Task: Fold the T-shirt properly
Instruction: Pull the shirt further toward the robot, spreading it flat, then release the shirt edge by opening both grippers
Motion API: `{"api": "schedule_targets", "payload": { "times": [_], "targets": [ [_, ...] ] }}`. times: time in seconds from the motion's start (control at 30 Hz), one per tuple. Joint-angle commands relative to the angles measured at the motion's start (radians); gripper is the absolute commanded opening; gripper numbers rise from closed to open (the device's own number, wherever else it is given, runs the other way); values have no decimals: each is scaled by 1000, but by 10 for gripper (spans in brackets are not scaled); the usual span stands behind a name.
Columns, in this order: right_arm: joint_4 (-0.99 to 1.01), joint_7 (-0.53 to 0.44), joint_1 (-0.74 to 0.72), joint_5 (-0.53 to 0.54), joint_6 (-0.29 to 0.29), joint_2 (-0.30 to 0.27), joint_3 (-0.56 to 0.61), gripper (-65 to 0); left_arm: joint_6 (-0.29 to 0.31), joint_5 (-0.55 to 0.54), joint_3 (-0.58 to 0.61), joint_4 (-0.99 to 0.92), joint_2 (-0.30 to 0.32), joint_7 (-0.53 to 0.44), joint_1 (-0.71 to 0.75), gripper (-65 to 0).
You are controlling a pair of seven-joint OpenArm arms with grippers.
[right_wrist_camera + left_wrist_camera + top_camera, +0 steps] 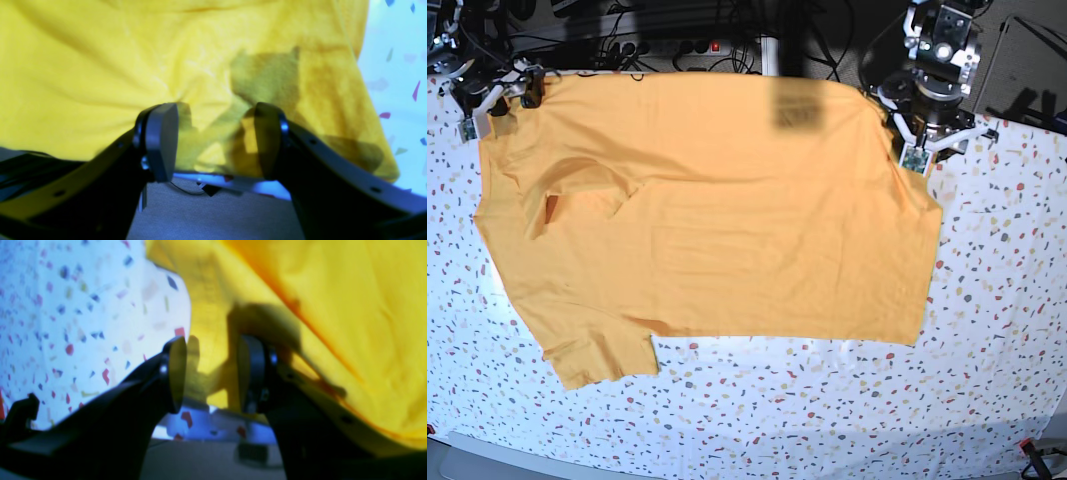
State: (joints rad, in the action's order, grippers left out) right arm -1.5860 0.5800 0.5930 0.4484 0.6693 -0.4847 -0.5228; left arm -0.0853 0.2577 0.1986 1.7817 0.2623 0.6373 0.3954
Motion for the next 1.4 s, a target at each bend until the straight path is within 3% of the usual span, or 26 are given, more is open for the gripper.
{"api": "schedule_targets", "payload": {
  "times": [0.0, 0.17, 0.27, 0.5, 0.67, 0.77, 0.83, 1.23, 1.37],
  "targets": [
    [-9, 11, 5, 2, -4, -11, -3, -290, -6, 8, -2, -10, 5, 17, -2, -405],
    [-9, 11, 5, 1, -4, -11, -3, -290, -68, 165, -2, -15, 5, 138, 1, -405],
    [-9, 10, 0, 2, -4, -11, -3, -290, -88, 249, -2, -15, 4, 159, 1, -405],
    [-9, 8, -17, 2, -4, -11, -3, -290, -91, 249, -2, -14, 4, 221, 1, -405],
    [-12, -48, -26, 55, -4, -11, -3, -290, -92, 275, -2, -12, 4, 190, 0, -405],
    [-12, -44, -58, 60, -3, -11, -3, -290, -171, 356, -2, 2, 4, 181, 0, -405],
    [-12, -40, -84, 61, -3, -11, -3, -290, -193, 390, -2, 18, 5, 181, 0, -405],
    [-44, -2, -163, 67, -3, -11, -3, -290, -192, 392, -2, 147, 4, 185, 0, -405],
    [-76, 60, -163, 135, -2, -11, -3, -290, -191, 366, -2, 187, 4, 200, 1, -405]
  ]
}}
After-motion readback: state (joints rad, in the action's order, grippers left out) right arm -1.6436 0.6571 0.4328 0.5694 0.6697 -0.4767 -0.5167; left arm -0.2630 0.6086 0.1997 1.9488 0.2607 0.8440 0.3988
